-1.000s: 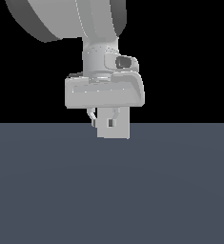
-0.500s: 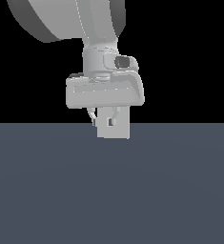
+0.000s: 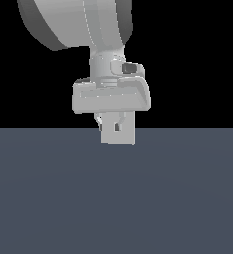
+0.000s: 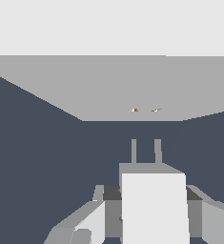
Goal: Plug the charger into the wall socket.
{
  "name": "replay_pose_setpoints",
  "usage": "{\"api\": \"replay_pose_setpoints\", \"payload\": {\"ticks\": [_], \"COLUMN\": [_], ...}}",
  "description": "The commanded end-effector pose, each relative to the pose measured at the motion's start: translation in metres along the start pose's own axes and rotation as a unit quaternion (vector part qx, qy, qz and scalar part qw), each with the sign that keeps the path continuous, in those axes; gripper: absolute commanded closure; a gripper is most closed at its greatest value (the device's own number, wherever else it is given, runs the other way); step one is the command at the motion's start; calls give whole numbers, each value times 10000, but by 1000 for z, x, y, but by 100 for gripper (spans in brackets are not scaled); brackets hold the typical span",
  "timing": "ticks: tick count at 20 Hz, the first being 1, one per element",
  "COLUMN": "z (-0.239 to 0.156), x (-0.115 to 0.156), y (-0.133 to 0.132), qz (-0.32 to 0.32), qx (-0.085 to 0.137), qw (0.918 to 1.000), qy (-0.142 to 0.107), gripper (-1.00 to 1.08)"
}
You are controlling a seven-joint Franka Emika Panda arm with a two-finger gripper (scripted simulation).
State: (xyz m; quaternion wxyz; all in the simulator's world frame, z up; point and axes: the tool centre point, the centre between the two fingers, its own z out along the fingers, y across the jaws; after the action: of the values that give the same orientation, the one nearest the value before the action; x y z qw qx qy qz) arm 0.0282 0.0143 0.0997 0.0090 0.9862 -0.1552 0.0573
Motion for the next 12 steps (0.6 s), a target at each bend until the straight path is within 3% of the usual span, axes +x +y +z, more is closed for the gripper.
{"api": "replay_pose_setpoints", "payload": {"ticks": [1, 12], "z": [1, 4], "x": [9, 33], "y": [0, 0], "qz": [3, 13], "qx": [1, 0], "qw": [10000, 10000], "qy": [1, 0], "gripper": [108, 108]}}
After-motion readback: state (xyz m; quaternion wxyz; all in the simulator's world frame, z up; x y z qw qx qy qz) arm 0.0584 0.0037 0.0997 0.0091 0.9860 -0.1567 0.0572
